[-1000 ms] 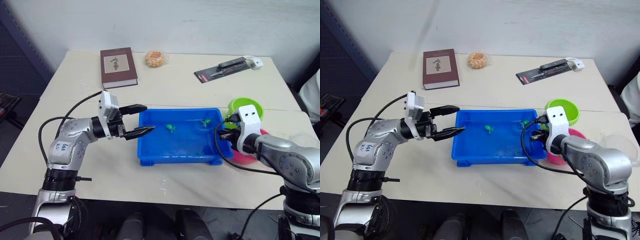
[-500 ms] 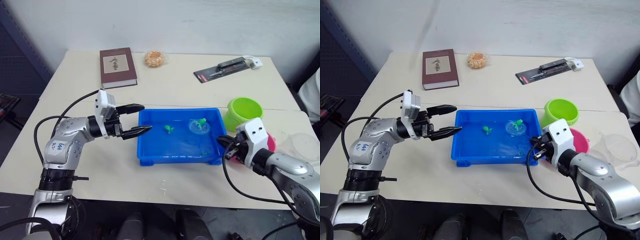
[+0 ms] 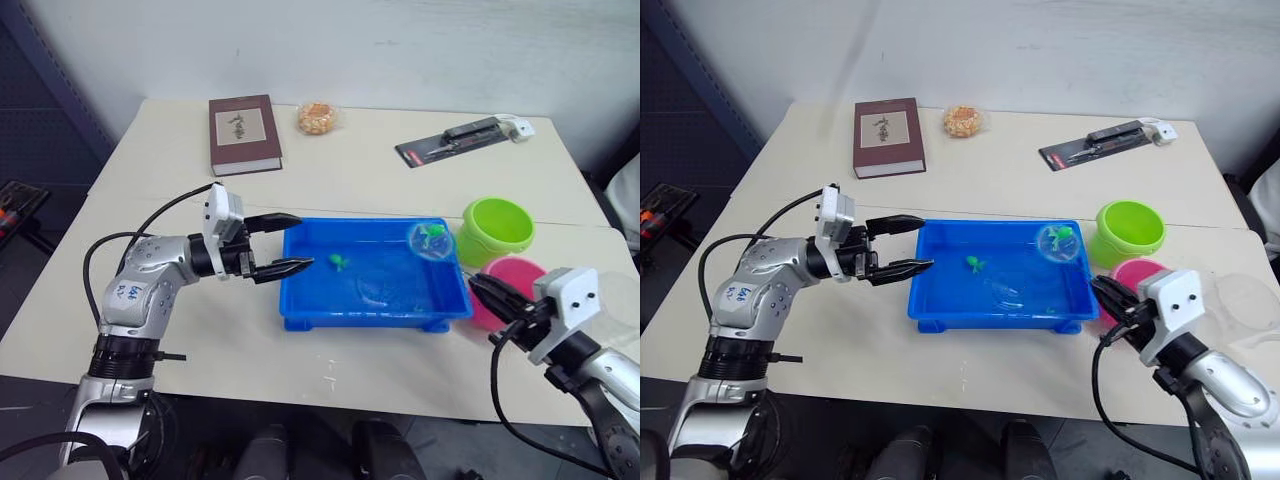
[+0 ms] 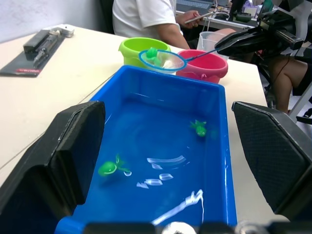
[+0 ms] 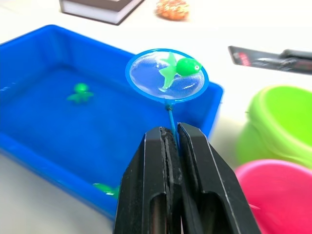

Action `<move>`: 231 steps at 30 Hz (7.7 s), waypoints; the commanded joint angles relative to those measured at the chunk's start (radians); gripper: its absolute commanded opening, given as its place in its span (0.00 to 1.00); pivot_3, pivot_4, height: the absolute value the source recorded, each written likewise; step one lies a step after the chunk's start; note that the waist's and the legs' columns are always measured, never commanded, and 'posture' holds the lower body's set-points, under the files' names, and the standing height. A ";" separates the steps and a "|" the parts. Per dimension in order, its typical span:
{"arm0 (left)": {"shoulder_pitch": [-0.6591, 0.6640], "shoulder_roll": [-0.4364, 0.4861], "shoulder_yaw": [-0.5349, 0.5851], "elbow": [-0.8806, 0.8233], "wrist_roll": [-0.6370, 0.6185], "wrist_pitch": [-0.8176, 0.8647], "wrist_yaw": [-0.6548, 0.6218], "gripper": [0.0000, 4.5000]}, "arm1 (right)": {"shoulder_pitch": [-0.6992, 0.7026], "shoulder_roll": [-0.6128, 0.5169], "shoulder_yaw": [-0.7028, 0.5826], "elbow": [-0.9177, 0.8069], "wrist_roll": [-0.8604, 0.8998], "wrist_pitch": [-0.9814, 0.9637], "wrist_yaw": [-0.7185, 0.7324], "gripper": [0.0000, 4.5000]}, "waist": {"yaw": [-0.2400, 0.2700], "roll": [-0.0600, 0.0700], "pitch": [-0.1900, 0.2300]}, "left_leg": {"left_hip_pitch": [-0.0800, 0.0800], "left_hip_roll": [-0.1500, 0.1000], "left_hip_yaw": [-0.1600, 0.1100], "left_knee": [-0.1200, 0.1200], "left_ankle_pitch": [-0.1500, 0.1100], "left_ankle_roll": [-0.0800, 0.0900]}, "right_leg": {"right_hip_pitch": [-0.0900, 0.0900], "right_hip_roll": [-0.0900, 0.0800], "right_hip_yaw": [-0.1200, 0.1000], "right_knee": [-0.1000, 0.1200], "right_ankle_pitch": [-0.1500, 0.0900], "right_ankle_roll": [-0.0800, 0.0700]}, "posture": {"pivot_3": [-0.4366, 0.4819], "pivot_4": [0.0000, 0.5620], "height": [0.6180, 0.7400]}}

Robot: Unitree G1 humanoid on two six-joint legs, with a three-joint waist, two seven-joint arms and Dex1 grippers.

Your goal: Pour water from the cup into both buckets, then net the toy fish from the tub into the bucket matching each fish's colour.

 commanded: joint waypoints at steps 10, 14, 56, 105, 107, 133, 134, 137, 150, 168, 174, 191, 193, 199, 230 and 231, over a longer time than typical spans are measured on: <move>-0.034 -0.013 -0.005 -0.027 0.006 0.019 0.050 0.99 | -0.155 -0.136 -0.122 0.333 -0.194 -0.238 -0.003 0.00 | 0.000 0.000 0.000 | 0.001 0.000 0.001 0.000 0.000 0.000 | 0.000 0.001 -0.003 0.001 0.000 0.000 | 0.48 0.27 1.00; -0.020 -0.013 -0.005 -0.047 0.002 0.026 0.058 0.99 | -0.198 -0.178 -0.065 0.430 -0.312 -0.289 -0.026 0.00 | -0.001 0.000 0.000 | 0.002 0.000 0.002 0.000 0.000 0.000 | 0.000 0.001 -0.005 0.001 0.000 0.000 | 0.48 0.27 1.00; 0.037 -0.034 0.002 -0.040 0.000 -0.011 0.068 0.99 | -0.320 -0.597 0.302 0.929 -1.156 -0.911 -0.518 0.00 | -0.025 0.000 0.000 | 0.010 0.001 0.014 0.000 0.000 0.000 | 0.000 0.002 0.010 0.006 0.000 0.000 | 0.48 0.27 1.00; 0.068 0.049 0.038 -0.037 -0.029 -0.043 -0.075 0.99 | -0.814 -0.629 0.655 0.784 -0.663 -1.056 0.584 0.00 | -0.032 0.001 0.000 | 0.011 0.003 0.017 0.001 -0.001 0.002 | -0.001 -0.002 0.009 0.002 0.000 0.000 | 0.48 0.27 1.00; 0.066 0.049 0.033 -0.035 -0.027 -0.044 -0.079 0.99 | -0.845 -0.609 0.682 0.784 -0.680 -1.062 0.617 0.00 | -0.031 0.001 0.000 | 0.011 0.003 0.017 0.001 -0.001 0.002 | -0.001 -0.002 0.009 0.003 0.000 0.000 | 0.48 0.27 1.00; 0.081 0.016 0.036 -0.052 -0.026 -0.050 -0.064 0.99 | -0.936 -0.535 0.698 0.602 -0.568 -0.439 0.976 0.00 | -0.025 0.001 0.000 | 0.010 0.002 0.016 0.001 -0.001 0.001 | -0.002 -0.004 0.009 0.003 0.000 0.000 | 0.48 0.27 1.00; 0.083 0.017 0.036 -0.058 -0.027 -0.047 -0.061 0.99 | -0.927 -0.523 0.680 0.598 -0.542 -0.381 0.966 0.00 | -0.025 0.001 0.000 | 0.010 0.002 0.016 0.001 -0.001 0.001 | -0.002 -0.004 0.009 0.003 0.000 0.000 | 0.48 0.27 1.00; 0.084 0.020 0.038 -0.060 -0.028 -0.045 -0.057 0.99 | -0.904 -0.494 0.641 0.591 -0.490 -0.262 0.935 0.00 | -0.024 0.001 0.000 | 0.010 0.002 0.015 0.001 -0.001 0.001 | -0.002 -0.004 0.009 0.003 0.000 0.000 | 0.48 0.27 1.00; 0.095 0.030 0.045 -0.051 -0.025 -0.057 -0.063 0.99 | -0.824 -0.455 0.576 0.710 -0.460 -0.222 0.821 0.00 | -0.025 0.001 0.000 | 0.009 0.002 0.015 0.001 -0.001 0.001 | -0.002 -0.004 0.009 0.003 0.000 0.000 | 0.48 0.27 1.00; 0.089 0.059 0.047 -0.056 -0.025 -0.041 -0.063 0.99 | -0.811 -0.270 0.596 0.574 -0.490 -0.121 0.639 0.00 | -0.025 0.001 0.000 | 0.009 0.002 0.015 0.001 -0.001 0.001 | -0.002 -0.004 0.009 0.005 0.000 0.000 | 0.48 0.27 1.00; 0.096 0.070 0.052 -0.064 -0.031 -0.035 -0.062 0.99 | -0.716 -0.221 0.478 0.493 -0.382 -0.123 0.573 0.00 | -0.021 0.001 0.000 | 0.008 0.002 0.013 0.001 -0.001 0.001 | -0.002 -0.005 0.008 0.006 0.000 0.000 | 0.48 0.27 1.00; 0.030 0.030 0.032 -0.007 -0.039 -0.050 -0.078 0.99 | -0.290 -0.186 0.014 0.148 -0.057 0.050 0.391 0.00 | -0.021 0.001 0.000 | 0.007 0.001 0.011 0.001 -0.001 0.001 | -0.001 -0.001 0.010 0.007 0.000 0.000 | 0.48 0.27 1.00; 0.011 0.021 0.028 0.016 -0.032 -0.063 -0.082 0.99 | -0.259 -0.210 -0.039 0.143 -0.032 0.052 0.405 0.00 | -0.020 0.001 0.000 | 0.007 0.001 0.011 0.001 -0.001 0.001 | -0.001 -0.001 0.010 0.007 0.000 0.000 | 0.48 0.27 1.00; -0.019 -0.009 0.020 0.059 -0.023 -0.092 -0.081 0.99 | -0.223 -0.261 -0.156 0.199 -0.013 0.037 0.405 0.00 | -0.020 0.000 0.000 | 0.008 0.001 0.011 0.001 -0.001 0.001 | 0.000 0.000 0.010 0.007 0.000 0.000 | 0.48 0.27 1.00; -0.035 -0.091 -0.011 -0.016 0.003 -0.114 0.047 0.99 | -0.355 -0.605 0.278 0.956 -1.166 -1.027 -0.443 0.00 | -0.026 0.000 0.000 | 0.011 0.001 0.019 0.001 -0.001 0.001 | -0.002 0.001 0.011 0.006 0.000 0.000 | 0.48 0.27 1.00; -0.036 -0.091 -0.011 -0.014 0.003 -0.114 0.046 0.99 | -0.356 -0.612 0.288 0.960 -1.199 -1.032 -0.484 0.00 | -0.027 0.000 0.000 | 0.011 0.001 0.020 0.001 -0.001 0.001 | -0.002 0.002 0.012 0.006 0.000 0.000 | 0.48 0.27 1.00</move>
